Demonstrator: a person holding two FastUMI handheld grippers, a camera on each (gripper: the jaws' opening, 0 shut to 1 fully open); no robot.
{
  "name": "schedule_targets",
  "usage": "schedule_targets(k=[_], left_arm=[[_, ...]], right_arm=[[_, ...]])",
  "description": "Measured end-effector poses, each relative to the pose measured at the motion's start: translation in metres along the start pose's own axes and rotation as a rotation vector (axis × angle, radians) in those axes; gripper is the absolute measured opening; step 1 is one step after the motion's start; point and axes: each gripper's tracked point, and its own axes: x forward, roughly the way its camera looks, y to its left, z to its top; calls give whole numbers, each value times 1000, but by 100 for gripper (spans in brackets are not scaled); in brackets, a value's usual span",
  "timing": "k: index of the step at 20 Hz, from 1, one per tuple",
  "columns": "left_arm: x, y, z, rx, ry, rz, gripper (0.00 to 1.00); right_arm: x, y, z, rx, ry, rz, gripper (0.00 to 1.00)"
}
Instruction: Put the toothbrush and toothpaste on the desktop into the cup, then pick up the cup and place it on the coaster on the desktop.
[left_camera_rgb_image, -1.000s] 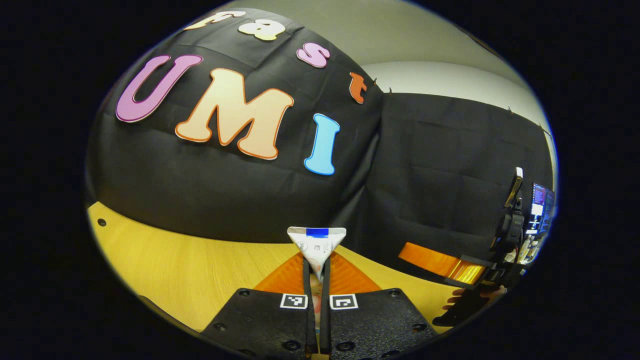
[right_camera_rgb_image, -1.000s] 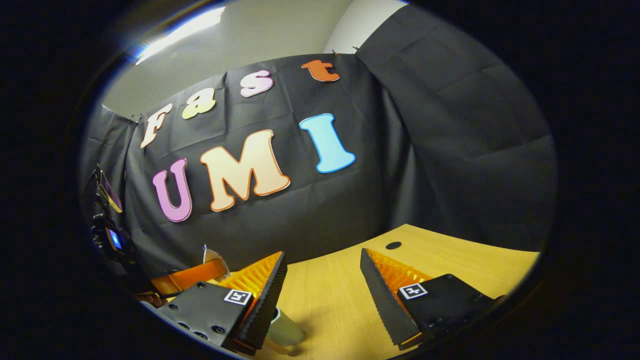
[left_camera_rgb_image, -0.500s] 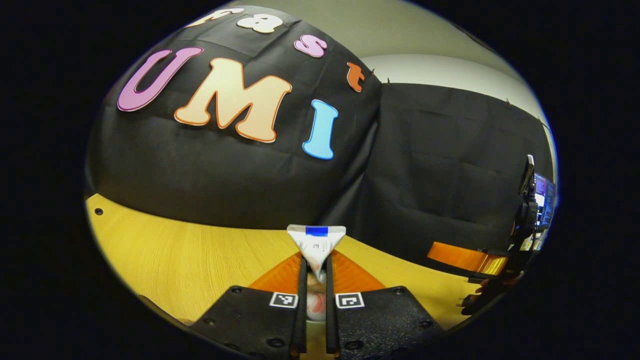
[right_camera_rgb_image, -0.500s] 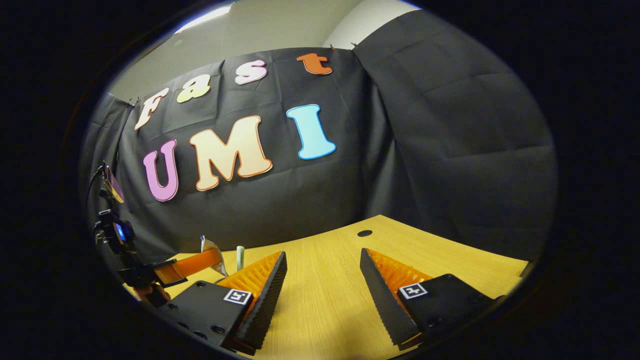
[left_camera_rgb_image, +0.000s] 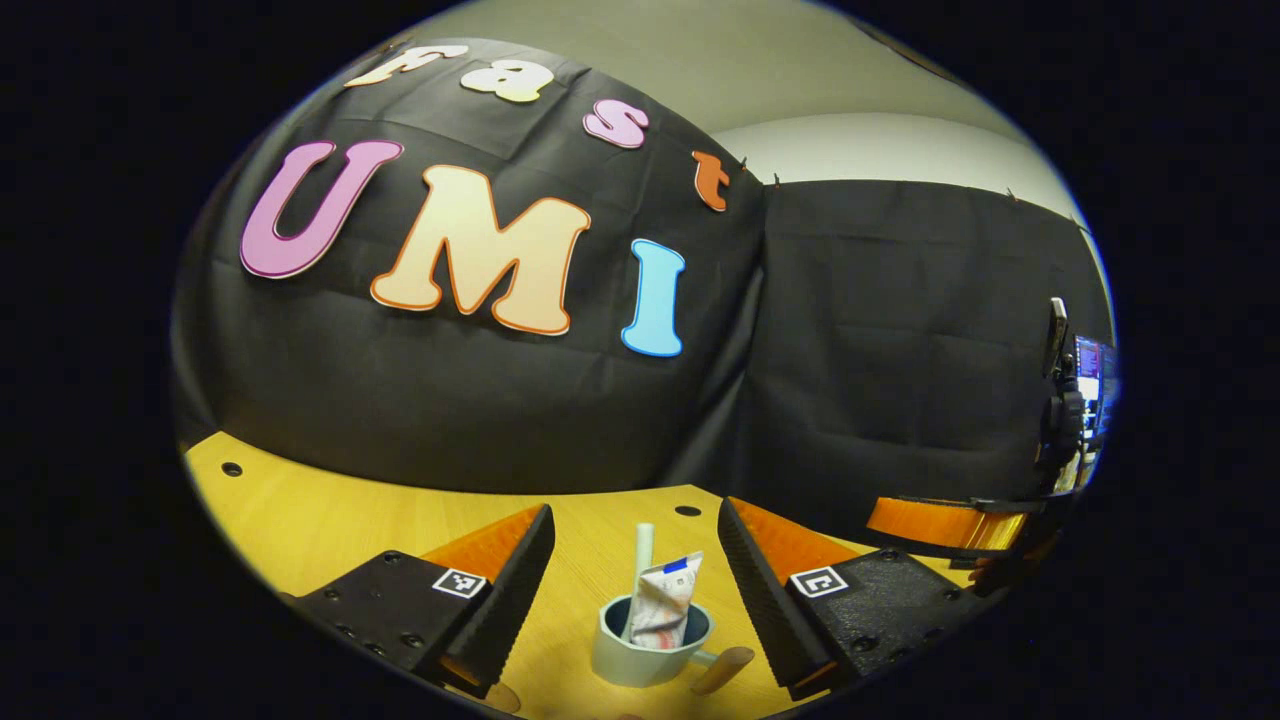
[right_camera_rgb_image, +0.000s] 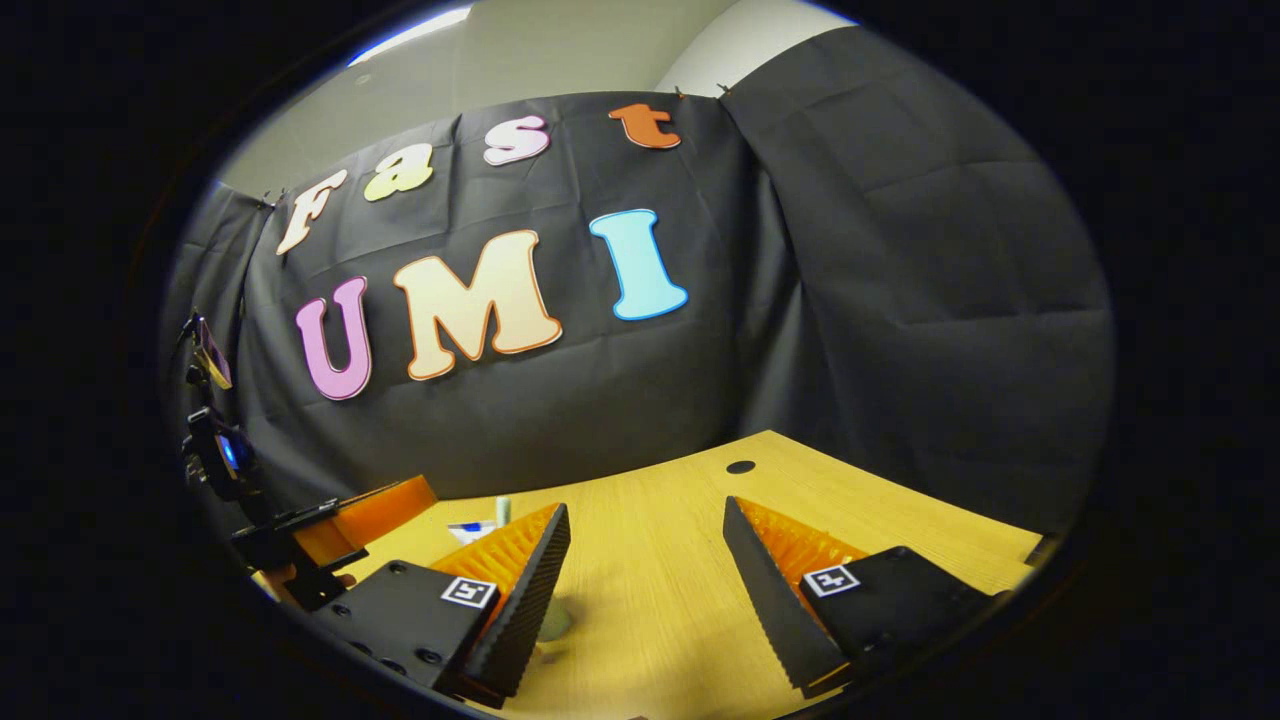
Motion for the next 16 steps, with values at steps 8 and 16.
schedule_targets(k=[8,16], left_arm=[[-72,87,41,52,75,225,94],[-170,178,78,94,90,565,94]], right_arm=[[10,85,-1,-97,206,166,98],[30,128,-75,-147,578,266,98]])
